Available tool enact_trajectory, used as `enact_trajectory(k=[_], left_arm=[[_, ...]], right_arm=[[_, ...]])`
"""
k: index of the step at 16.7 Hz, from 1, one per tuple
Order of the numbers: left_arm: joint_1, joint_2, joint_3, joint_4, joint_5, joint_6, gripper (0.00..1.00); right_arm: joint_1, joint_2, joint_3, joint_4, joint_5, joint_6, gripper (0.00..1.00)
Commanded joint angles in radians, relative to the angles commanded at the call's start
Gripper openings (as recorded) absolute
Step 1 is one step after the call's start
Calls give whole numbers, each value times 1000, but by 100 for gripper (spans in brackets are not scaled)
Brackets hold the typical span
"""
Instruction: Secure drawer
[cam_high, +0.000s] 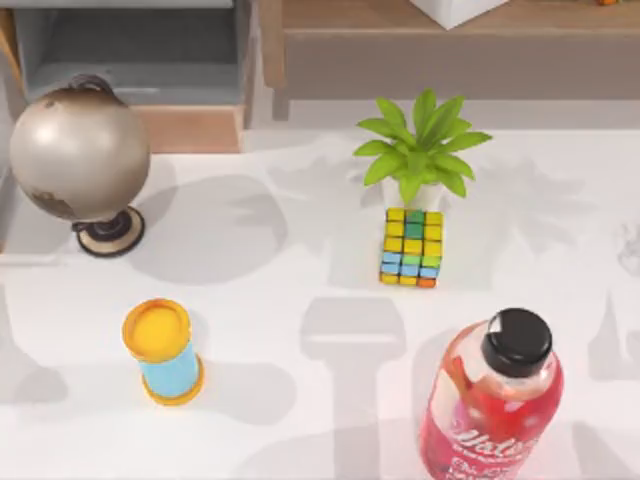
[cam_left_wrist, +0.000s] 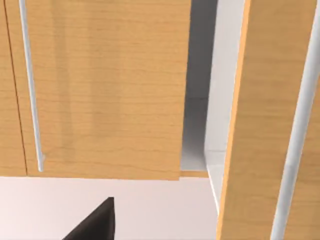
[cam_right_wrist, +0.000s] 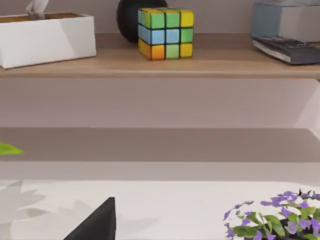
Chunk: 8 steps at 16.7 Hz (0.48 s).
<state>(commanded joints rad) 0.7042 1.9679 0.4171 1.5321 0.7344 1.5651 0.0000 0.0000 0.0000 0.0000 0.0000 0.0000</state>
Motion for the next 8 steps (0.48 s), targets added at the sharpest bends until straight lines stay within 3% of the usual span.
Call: enact_trajectory(k=[8], left_arm=[[2, 26, 32, -1, 14, 25, 100]], right_arm=[[0, 0, 0, 0, 0, 0, 100]])
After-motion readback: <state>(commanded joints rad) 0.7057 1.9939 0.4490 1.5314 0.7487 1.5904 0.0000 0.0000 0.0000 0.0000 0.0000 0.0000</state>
